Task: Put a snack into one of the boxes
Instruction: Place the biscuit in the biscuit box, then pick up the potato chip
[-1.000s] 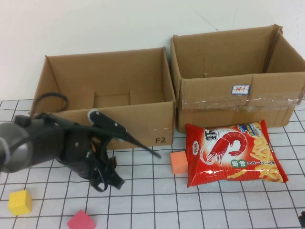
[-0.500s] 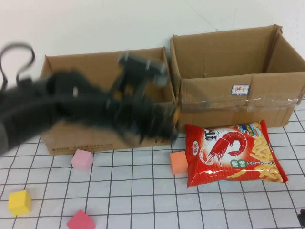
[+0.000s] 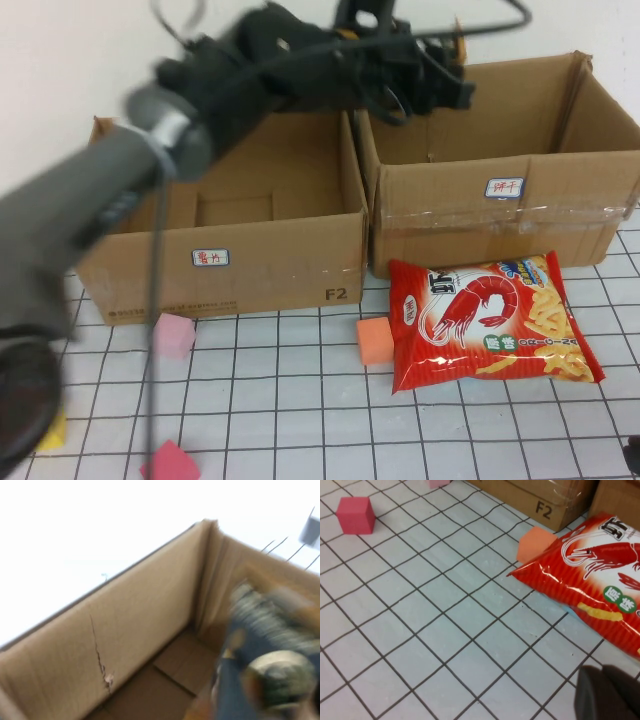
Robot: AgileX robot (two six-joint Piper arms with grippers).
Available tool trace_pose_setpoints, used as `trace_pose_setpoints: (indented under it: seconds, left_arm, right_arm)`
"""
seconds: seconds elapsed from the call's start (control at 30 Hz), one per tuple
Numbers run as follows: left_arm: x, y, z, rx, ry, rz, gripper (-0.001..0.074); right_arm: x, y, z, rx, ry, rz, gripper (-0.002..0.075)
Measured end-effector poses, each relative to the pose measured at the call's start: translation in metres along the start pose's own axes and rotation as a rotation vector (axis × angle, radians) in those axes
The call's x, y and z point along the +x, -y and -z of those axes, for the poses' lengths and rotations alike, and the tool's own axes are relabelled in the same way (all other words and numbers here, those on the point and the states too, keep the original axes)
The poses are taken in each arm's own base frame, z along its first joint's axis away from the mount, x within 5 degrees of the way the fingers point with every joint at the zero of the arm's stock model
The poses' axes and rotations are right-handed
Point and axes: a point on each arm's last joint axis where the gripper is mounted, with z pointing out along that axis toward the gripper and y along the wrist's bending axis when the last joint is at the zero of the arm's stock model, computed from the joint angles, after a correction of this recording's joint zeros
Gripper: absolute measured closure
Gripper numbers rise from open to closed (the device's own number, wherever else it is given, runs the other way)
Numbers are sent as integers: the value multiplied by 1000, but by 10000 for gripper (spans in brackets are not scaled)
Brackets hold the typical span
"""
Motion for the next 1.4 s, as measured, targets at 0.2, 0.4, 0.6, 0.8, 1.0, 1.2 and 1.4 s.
trace_pose_setpoints:
  seconds: [0.2, 0.4, 0.6, 0.8, 1.0, 1.2, 1.4]
  left_arm:
    - [30, -17, -49, -6, -44, -19, 98]
    - [35, -13, -44, 28, -155, -110, 327]
    - [15, -6, 2, -21, -369, -244, 694]
    - [5, -3, 46, -100, -572, -236, 730]
    - [6, 5, 65, -71, -683, -186, 734]
    - [17, 7, 79, -91, -730, -138, 735]
    - [29, 18, 113, -93, -757, -109, 735]
  right_arm:
    - [0, -1, 0, -11, -1, 5, 727]
    - [1, -1, 0, -10, -6, 64, 727]
    - [0, 3, 0, 36, -3, 132, 723]
    - [-2, 20, 0, 208, 16, 67, 518]
    - [-2, 36, -24, 172, -47, -169, 191]
    - [-10, 70, -63, 145, -160, -262, 139]
    - [-13, 103, -100, 170, -229, -300, 136]
